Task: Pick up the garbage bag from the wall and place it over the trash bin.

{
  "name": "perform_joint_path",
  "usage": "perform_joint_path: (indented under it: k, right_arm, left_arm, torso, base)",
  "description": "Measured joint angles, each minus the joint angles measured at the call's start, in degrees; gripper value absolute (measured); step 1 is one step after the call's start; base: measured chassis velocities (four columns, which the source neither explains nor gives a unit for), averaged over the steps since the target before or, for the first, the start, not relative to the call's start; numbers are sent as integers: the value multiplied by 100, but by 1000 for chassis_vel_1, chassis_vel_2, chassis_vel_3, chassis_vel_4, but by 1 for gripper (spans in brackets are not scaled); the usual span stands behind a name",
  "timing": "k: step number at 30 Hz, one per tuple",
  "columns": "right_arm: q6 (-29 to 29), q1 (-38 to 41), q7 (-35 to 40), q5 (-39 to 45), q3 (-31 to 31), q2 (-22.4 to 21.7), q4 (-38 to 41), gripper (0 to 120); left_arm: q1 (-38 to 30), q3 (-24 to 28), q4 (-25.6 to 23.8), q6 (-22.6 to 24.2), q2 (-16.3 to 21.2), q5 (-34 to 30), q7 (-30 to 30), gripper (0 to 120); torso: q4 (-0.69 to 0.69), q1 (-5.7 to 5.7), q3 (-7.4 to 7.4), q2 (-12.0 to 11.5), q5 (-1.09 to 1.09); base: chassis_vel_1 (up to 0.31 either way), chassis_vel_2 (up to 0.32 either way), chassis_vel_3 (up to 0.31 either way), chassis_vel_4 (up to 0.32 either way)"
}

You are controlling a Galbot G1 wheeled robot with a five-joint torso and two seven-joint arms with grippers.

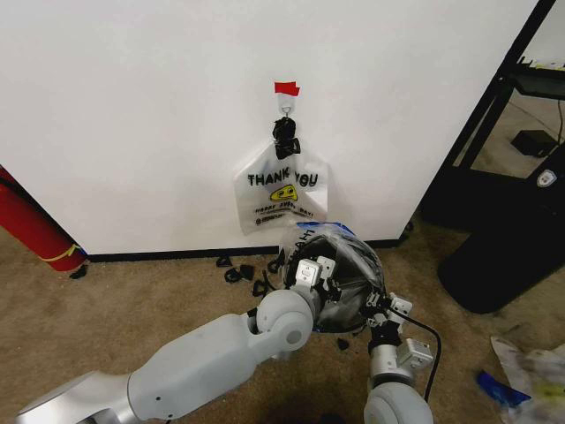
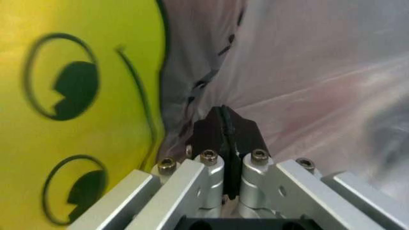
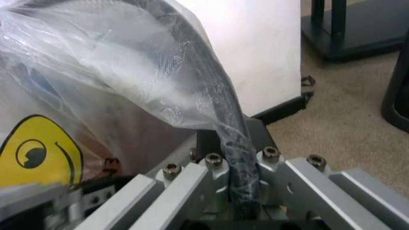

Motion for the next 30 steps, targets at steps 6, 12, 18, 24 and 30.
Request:
perform_joint_path:
  k: [6, 12, 18, 24, 30]
  right_arm:
    - [22, -46, -26, -13, -34, 2, 35, 0]
    - [32, -120, -68, -43, -80, 23, 60, 0]
    - [86, -186, -127, -96, -98, 16, 90, 0]
    - [95, -214, -137, -86, -105, -3, 159, 0]
    - [95, -259, -140, -19, -129, -4, 193, 0]
  left_arm:
    - [-38, 14, 293, 3, -140, -5, -16, 0]
    - [-94, 68, 515, 3, -284, -17, -25, 0]
    - [-207, 139, 735, 3, -383, -36, -30, 0]
    - [-300, 180, 965, 3, -494, -62, -39, 0]
    - [-308, 209, 1081, 3, -557, -79, -50, 0]
  torso:
    - [0, 0, 0, 0, -1]
    - [0, 0, 0, 0, -1]
    - [0, 0, 0, 0, -1]
    - [0, 0, 0, 0, -1]
    - [0, 0, 0, 0, -1]
  base:
    - [0, 0, 0, 0]
    - [0, 0, 0, 0]
    - [0, 0, 0, 0]
    - [0, 0, 0, 0]
    - [0, 0, 0, 0]
